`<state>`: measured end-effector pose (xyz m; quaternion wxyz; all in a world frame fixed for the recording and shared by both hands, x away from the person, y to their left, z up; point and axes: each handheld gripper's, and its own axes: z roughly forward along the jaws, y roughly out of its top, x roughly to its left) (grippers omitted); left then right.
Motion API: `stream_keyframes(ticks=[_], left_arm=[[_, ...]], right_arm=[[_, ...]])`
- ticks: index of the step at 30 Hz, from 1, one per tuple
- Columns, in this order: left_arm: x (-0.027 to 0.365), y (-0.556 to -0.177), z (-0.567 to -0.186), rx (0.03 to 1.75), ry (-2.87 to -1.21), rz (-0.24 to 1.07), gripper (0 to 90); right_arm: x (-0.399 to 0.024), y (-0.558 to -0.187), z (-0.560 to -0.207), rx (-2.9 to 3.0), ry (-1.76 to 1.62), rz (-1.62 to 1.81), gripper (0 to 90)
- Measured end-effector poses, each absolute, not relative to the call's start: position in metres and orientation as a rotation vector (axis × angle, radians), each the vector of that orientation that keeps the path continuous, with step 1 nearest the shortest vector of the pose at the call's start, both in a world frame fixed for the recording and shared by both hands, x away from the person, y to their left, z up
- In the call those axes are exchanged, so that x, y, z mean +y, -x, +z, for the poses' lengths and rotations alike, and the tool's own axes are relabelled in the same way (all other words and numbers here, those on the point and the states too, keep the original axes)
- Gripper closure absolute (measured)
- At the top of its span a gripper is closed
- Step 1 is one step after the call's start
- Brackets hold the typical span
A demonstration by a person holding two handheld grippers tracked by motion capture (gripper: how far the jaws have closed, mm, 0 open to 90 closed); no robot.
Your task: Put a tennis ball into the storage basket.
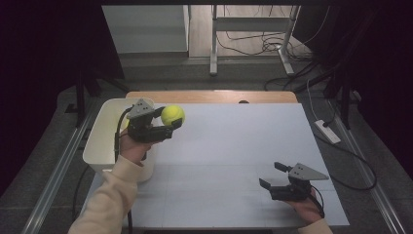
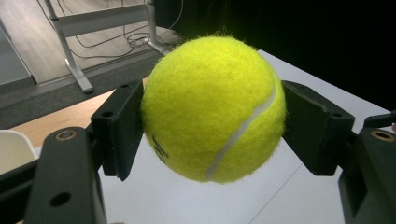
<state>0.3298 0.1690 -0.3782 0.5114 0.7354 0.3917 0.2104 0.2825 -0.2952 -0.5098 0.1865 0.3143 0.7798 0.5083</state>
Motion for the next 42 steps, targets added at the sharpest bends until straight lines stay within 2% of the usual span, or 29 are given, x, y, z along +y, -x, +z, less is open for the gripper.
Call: stream_keyframes(ticks=[42], left_arm=[[0.222,-0.329,-0.384,1.097,-1.709,0.576,27.0]], right_arm=[[-0.295,-0.282,-0.510,2.192,-0.889,1.423,13.0]])
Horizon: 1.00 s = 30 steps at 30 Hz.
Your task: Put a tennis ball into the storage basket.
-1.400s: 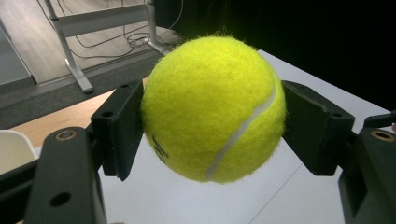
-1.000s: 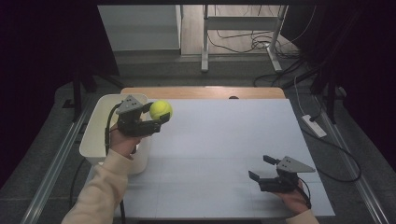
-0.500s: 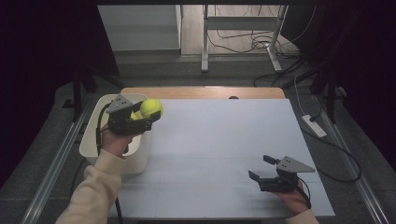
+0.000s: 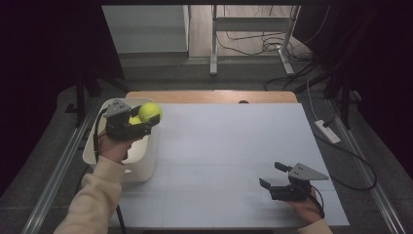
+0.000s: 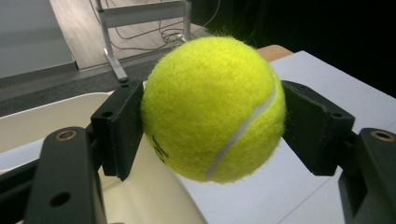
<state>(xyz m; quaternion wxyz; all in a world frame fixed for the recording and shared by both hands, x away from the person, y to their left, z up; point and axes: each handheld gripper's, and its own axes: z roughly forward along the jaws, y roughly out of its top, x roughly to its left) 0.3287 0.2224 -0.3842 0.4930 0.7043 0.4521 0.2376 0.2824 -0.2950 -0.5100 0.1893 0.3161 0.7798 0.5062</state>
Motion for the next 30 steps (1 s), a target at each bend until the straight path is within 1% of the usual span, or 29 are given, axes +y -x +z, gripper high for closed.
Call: stream_keyframes(ticks=[14,30], left_arm=[[0.237,-0.329,-0.384,1.143,-1.701,0.599,26.9],[0.265,-0.331,-0.391,1.242,-1.701,0.625,26.9]], right_arm=[[-0.295,-0.282,-0.510,2.193,-0.889,1.422,13.0],[-0.294,-0.283,-0.511,2.199,-0.894,1.419,13.0]])
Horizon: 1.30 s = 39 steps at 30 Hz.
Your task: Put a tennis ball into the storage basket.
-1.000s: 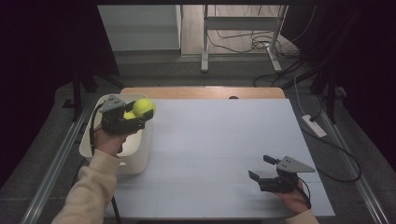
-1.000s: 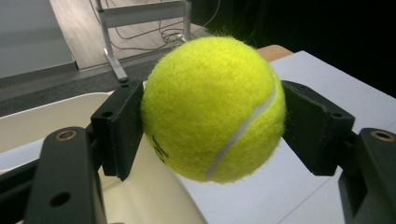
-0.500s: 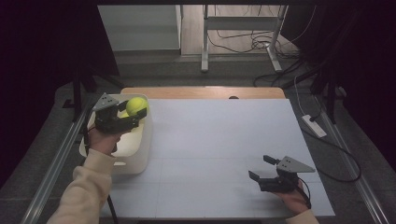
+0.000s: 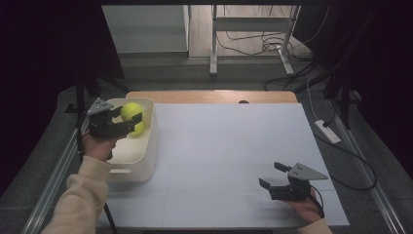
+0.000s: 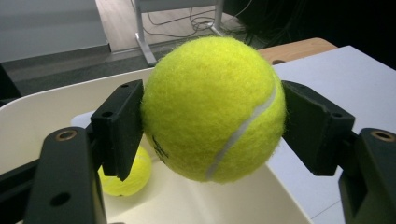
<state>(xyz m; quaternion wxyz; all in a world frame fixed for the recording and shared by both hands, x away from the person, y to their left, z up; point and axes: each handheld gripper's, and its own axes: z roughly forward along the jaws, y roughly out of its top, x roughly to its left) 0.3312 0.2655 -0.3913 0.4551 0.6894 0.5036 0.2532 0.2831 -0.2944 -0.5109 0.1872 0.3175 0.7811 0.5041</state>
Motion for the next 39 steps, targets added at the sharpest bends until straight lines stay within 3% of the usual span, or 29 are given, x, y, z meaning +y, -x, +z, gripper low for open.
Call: stream_keyframes(ticks=[39], left_arm=[[0.294,-0.348,-0.408,1.451,-1.831,0.551,26.5]], right_arm=[[-0.294,-0.283,-0.511,2.199,-0.891,1.414,13.0]])
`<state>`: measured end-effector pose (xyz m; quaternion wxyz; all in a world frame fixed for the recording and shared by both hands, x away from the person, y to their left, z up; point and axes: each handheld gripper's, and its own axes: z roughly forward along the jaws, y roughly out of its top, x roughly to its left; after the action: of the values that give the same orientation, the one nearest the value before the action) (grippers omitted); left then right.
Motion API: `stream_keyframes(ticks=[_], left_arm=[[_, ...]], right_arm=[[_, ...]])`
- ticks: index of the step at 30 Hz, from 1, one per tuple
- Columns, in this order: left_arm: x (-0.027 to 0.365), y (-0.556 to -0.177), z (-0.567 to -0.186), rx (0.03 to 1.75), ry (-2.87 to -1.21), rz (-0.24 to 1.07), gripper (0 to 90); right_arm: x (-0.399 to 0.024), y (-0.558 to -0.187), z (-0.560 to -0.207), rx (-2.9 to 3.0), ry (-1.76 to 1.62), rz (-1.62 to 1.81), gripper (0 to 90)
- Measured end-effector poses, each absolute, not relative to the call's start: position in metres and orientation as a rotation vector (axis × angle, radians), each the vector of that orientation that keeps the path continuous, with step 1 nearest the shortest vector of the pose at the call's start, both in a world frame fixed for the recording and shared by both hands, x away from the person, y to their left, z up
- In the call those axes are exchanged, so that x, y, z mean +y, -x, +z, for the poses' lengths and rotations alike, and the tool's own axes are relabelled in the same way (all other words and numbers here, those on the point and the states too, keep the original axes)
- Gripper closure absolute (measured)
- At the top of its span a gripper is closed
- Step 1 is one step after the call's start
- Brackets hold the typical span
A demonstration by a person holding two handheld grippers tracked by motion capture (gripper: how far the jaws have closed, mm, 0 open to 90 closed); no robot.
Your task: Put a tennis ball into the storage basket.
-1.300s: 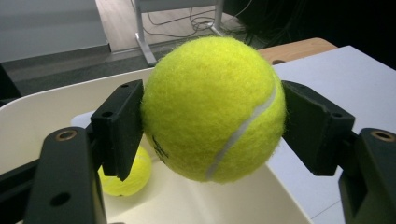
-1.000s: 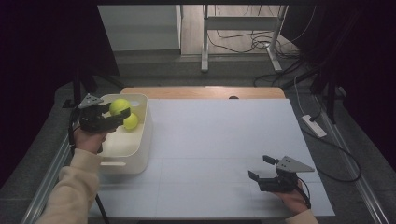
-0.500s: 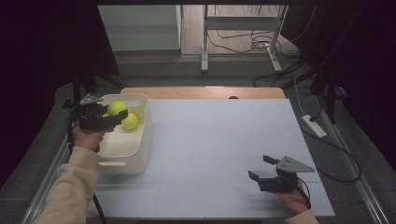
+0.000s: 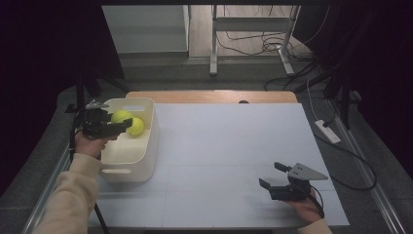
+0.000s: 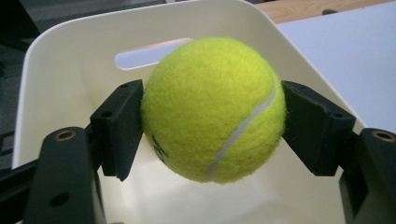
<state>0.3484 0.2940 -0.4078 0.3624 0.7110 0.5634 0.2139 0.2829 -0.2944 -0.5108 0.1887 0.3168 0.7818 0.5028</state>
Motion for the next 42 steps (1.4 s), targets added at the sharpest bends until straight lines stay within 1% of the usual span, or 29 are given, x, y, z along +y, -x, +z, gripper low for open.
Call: stream_keyframes(ticks=[16,17,20,26,40,42], left_arm=[[0.294,-0.347,-0.407,1.454,-1.848,0.564,26.1],[0.295,-0.346,-0.407,1.454,-1.838,0.567,24.6],[0.294,-0.344,-0.404,1.455,-1.813,0.596,15.7],[0.292,-0.340,-0.400,1.395,-1.785,0.575,11.6],[0.279,-0.329,-0.395,1.285,-1.766,0.536,11.3],[0.277,-0.326,-0.394,1.263,-1.756,0.514,11.6]], right_arm=[[-0.295,-0.283,-0.511,2.200,-0.889,1.412,13.0],[-0.295,-0.283,-0.511,2.201,-0.888,1.411,13.0],[-0.295,-0.283,-0.511,2.201,-0.888,1.411,13.0],[-0.295,-0.283,-0.511,2.201,-0.886,1.411,13.0],[-0.295,-0.283,-0.510,2.197,-0.886,1.411,13.0],[-0.295,-0.283,-0.511,2.197,-0.887,1.410,13.0]])
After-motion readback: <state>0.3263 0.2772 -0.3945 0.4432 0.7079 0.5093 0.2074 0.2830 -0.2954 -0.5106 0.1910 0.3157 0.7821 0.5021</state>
